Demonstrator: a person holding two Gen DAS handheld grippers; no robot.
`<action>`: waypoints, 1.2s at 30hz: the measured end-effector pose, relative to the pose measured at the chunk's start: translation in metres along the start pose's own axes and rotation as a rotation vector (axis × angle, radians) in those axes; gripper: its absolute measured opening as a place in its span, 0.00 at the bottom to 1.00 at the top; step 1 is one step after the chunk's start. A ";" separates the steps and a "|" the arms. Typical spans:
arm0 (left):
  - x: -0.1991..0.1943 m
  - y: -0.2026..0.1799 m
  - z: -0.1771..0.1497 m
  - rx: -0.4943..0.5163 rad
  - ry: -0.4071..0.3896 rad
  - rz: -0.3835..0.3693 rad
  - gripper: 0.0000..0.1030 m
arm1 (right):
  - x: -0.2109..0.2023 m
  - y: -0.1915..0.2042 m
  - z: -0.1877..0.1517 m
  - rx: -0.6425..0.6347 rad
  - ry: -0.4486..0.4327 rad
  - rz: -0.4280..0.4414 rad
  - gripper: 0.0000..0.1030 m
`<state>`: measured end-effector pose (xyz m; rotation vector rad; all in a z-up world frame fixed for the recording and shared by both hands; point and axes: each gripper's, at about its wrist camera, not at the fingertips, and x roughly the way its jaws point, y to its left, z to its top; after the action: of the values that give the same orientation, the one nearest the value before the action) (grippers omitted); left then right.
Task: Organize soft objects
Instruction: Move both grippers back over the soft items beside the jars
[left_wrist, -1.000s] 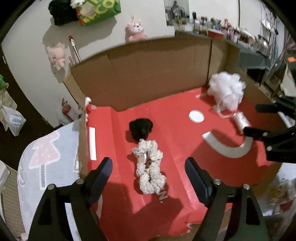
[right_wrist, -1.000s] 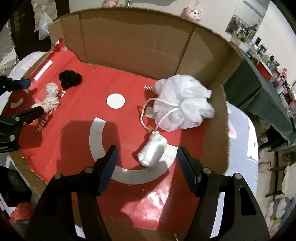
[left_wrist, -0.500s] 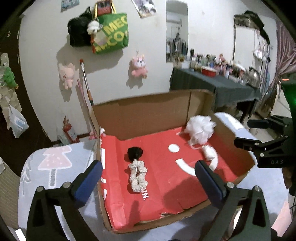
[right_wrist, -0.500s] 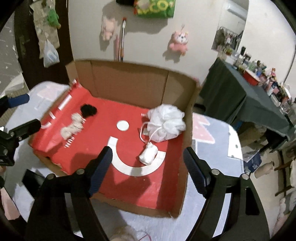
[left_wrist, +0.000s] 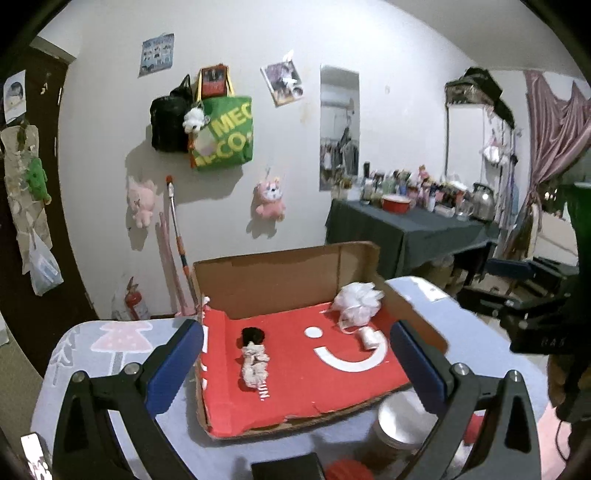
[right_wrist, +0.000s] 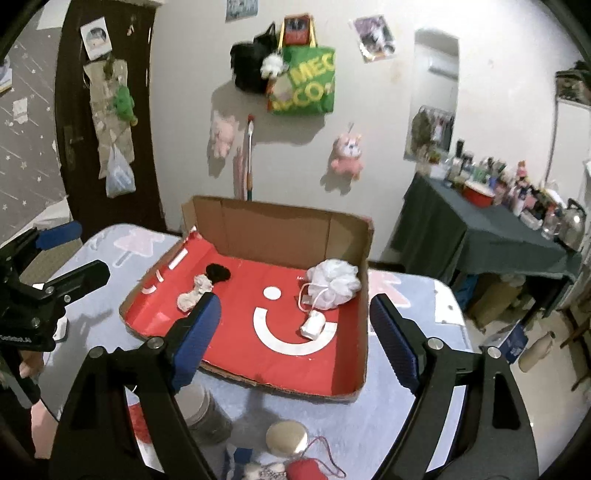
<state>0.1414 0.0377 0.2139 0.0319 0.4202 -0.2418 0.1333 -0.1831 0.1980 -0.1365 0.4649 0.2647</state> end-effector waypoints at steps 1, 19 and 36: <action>-0.007 -0.002 -0.003 -0.006 -0.016 -0.008 1.00 | -0.005 0.001 -0.002 -0.002 -0.012 -0.001 0.84; -0.086 -0.044 -0.082 -0.020 -0.170 0.011 1.00 | -0.102 0.032 -0.105 0.029 -0.256 -0.146 0.93; -0.066 -0.058 -0.155 -0.037 -0.085 -0.003 1.00 | -0.081 0.031 -0.192 0.132 -0.195 -0.173 0.93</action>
<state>0.0072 0.0090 0.0999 -0.0156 0.3403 -0.2377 -0.0268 -0.2080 0.0632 -0.0206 0.2735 0.0763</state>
